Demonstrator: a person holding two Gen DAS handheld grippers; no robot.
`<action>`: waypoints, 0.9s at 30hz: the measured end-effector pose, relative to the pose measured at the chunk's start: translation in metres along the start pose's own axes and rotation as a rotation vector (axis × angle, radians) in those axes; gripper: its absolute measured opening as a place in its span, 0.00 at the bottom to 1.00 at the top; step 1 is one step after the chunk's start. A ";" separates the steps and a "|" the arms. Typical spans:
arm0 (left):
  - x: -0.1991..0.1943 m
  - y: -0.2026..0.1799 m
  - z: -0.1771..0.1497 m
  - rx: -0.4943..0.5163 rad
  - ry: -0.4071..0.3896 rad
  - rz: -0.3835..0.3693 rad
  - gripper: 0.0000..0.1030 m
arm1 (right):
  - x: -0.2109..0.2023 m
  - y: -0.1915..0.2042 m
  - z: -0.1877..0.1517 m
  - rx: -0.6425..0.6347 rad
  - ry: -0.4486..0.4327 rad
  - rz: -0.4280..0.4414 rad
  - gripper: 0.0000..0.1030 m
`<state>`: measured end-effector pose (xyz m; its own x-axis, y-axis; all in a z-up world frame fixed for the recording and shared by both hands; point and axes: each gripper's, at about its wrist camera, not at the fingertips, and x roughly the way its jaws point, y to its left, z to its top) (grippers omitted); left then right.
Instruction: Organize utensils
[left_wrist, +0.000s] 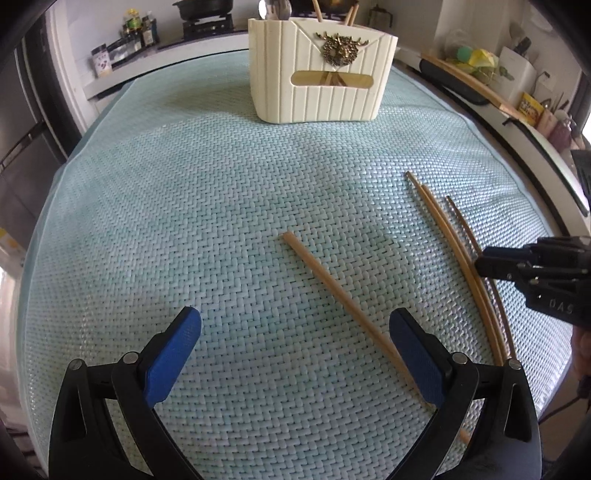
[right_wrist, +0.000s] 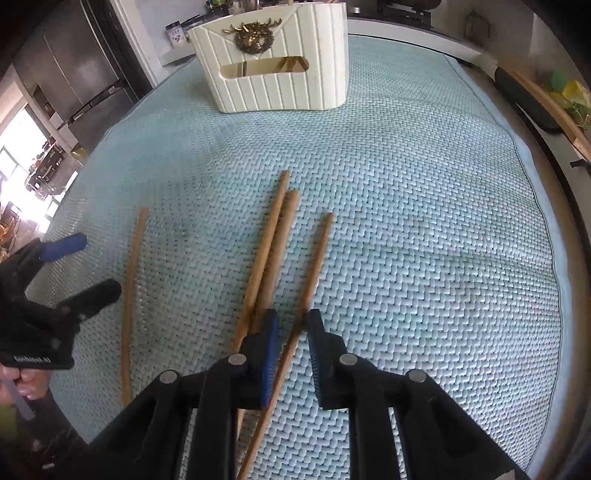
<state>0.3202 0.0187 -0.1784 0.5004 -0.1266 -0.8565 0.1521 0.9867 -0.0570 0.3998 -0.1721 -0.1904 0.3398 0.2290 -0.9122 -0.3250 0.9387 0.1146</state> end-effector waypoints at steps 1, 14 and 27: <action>-0.001 -0.001 0.000 -0.002 -0.002 -0.006 0.99 | 0.000 0.003 -0.001 -0.006 -0.001 -0.006 0.15; 0.000 -0.020 -0.033 0.140 0.051 0.060 0.99 | -0.009 0.022 -0.031 -0.091 0.018 -0.088 0.15; 0.003 0.023 -0.017 0.032 0.091 0.002 0.99 | -0.009 -0.023 -0.009 0.073 -0.001 0.007 0.20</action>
<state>0.3110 0.0429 -0.1910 0.4211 -0.1131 -0.8999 0.1788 0.9831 -0.0399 0.3960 -0.1978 -0.1885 0.3388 0.2358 -0.9108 -0.2624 0.9534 0.1492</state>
